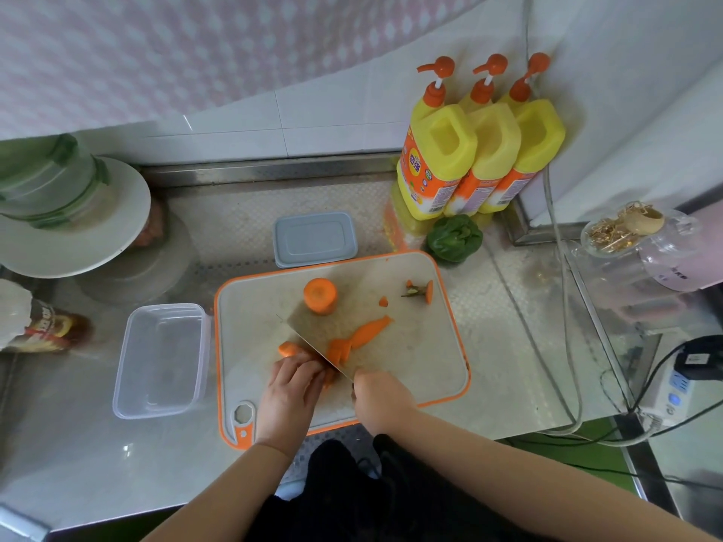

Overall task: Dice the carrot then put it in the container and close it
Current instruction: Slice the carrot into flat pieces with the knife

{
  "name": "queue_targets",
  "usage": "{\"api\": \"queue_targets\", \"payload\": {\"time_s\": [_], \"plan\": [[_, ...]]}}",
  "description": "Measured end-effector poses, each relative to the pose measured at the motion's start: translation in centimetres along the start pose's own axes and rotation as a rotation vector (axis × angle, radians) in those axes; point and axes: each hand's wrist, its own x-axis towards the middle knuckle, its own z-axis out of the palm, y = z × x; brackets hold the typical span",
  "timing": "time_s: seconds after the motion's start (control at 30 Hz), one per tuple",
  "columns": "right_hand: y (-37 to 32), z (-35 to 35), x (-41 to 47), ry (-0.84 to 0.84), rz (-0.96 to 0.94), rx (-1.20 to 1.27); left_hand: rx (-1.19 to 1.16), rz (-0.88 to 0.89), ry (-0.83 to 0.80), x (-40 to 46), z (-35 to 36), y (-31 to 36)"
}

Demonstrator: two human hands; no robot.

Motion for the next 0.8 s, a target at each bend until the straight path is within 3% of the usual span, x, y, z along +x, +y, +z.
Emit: {"api": "queue_targets", "payload": {"time_s": [0.43,0.8], "plan": [[0.4,0.6,-0.7,0.088,-0.034,0.079,0.046,0.021,-0.02,0.0,-0.4,-0.1],[-0.1,-1.5,-3.2,-0.019,-0.076,0.037,-0.003,0.006,-0.025,0.0,-0.4,0.2]]}}
